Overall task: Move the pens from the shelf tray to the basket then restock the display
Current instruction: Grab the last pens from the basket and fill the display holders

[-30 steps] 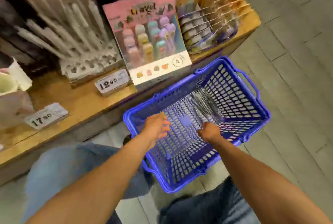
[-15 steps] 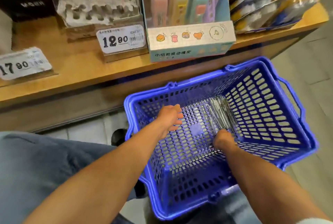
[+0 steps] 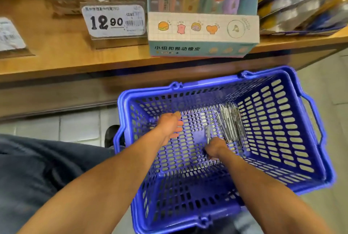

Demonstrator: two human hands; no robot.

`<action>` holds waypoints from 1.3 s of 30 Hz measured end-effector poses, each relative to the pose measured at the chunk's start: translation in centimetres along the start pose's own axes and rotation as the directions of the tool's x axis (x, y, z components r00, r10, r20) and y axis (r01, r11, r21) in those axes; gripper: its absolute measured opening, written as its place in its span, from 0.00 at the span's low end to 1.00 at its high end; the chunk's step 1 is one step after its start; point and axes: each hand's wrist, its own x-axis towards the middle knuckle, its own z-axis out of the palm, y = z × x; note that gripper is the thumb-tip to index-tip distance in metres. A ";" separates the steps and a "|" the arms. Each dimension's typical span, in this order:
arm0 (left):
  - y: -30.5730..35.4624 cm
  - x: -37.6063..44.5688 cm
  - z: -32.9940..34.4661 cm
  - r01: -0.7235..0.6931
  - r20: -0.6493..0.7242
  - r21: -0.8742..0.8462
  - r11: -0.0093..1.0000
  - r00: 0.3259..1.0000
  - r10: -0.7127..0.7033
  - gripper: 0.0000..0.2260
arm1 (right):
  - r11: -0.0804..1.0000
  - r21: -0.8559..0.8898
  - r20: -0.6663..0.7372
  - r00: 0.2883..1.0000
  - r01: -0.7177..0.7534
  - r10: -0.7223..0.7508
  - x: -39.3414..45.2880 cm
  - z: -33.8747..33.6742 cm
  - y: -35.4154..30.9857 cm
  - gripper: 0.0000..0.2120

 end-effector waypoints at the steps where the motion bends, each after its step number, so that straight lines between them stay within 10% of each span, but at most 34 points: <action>1: -0.3 0.2 0.2 0.009 0.000 -0.004 1.000 1.000 -0.009 0.15 | 0.995 0.074 0.048 0.997 0.062 -0.066 -0.3 -0.1 -0.5 0.09; 6: -1.8 0.8 1.1 0.036 -0.005 -0.018 0.999 0.999 -0.036 0.18 | 0.870 0.399 0.199 0.898 0.291 -0.392 -3.4 -1.0 -2.9 0.03; 16: -2.8 2.2 2.0 0.066 -0.019 -0.232 0.971 0.997 -0.072 0.07 | 0.831 0.450 0.196 0.872 0.327 -0.449 -1.7 -3.6 -1.4 0.11; 21: -3.2 2.1 2.0 0.071 -0.048 -0.204 0.976 0.995 -0.083 0.15 | 0.986 0.030 -0.273 0.950 0.165 -0.150 2.8 -4.9 0.7 0.14; 30: -3.4 1.9 1.7 0.086 -0.052 -0.215 0.973 0.994 -0.100 0.16 | 0.957 -0.284 -0.253 0.967 -0.052 -0.023 3.7 -2.8 1.9 0.12; 39: -3.5 2.4 1.7 0.033 -0.085 -0.212 0.977 0.995 -0.052 0.11 | 0.818 0.492 0.172 0.888 0.297 -0.426 0.0 -2.6 -1.7 0.06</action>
